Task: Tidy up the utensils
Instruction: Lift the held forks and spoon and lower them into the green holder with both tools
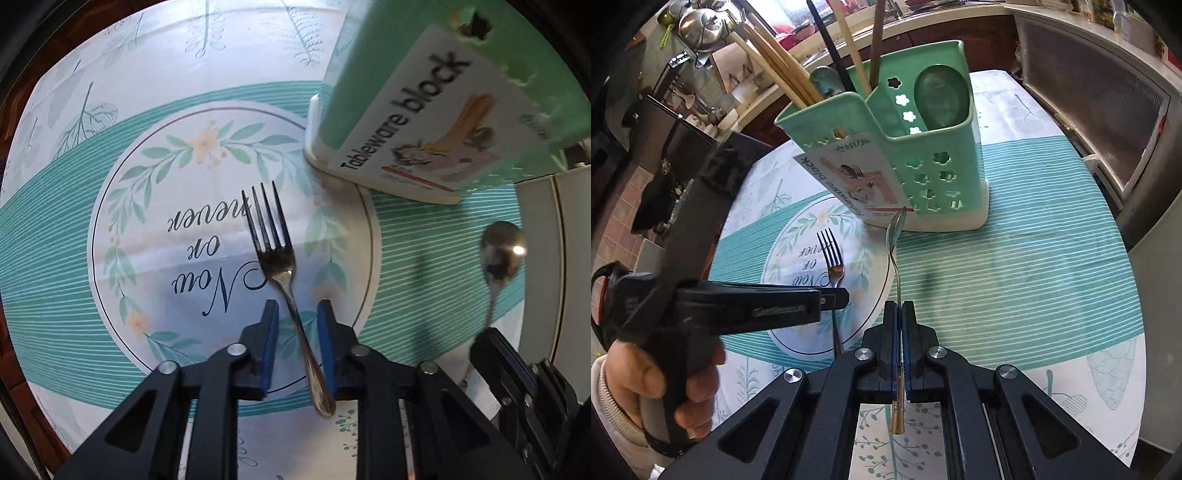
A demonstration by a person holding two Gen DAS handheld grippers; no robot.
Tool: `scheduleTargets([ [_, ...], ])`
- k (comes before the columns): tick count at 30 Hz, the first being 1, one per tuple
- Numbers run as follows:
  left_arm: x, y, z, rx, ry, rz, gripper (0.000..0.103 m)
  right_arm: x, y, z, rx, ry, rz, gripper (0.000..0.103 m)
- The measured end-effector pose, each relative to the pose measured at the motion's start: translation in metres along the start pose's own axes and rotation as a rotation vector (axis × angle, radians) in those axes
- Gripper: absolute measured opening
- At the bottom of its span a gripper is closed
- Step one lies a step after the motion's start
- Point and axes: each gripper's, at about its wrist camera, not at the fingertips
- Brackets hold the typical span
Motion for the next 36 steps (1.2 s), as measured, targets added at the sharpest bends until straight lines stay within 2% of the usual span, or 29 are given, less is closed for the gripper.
scheduleTargets([
  [4,0.001,0.007,0.013,0.031,0.057,-0.006,0.010,-0.004,-0.004,0.004,-0.003,0.021,-0.001,0.002],
  [7,0.003,0.008,0.034,0.090,0.096,-0.023,0.007,-0.002,-0.006,0.009,0.003,0.032,-0.012,0.002],
  [11,0.003,0.005,0.045,0.135,0.108,-0.051,0.002,0.004,-0.011,0.010,0.001,0.061,-0.025,0.002],
  [13,0.000,0.000,0.042,0.142,0.107,-0.030,0.002,0.005,-0.014,0.010,-0.002,0.080,-0.029,0.002],
  [18,-0.012,-0.025,0.035,0.159,0.062,0.136,0.002,0.005,-0.017,0.005,-0.013,0.124,-0.008,0.002],
  [23,-0.031,-0.064,0.044,0.201,0.053,0.337,0.002,-0.010,-0.022,0.003,-0.029,0.182,0.046,0.002],
  [27,-0.055,-0.089,0.055,0.203,0.032,0.468,0.002,-0.020,-0.025,-0.003,-0.053,0.206,0.092,0.002],
  [31,-0.098,-0.107,0.058,0.236,0.080,0.603,0.002,-0.035,-0.017,-0.015,-0.092,0.215,0.160,0.002],
  [36,-0.152,-0.085,0.065,0.282,0.074,0.749,0.002,-0.060,0.007,-0.038,-0.140,0.224,0.270,0.002],
])
Point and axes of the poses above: each gripper's, at about its wrist camera, not at the fingertips, and x roughly the way its jaws point, z to its right, y to its top, and after that the axes turned 10 degrees about x, right-handed
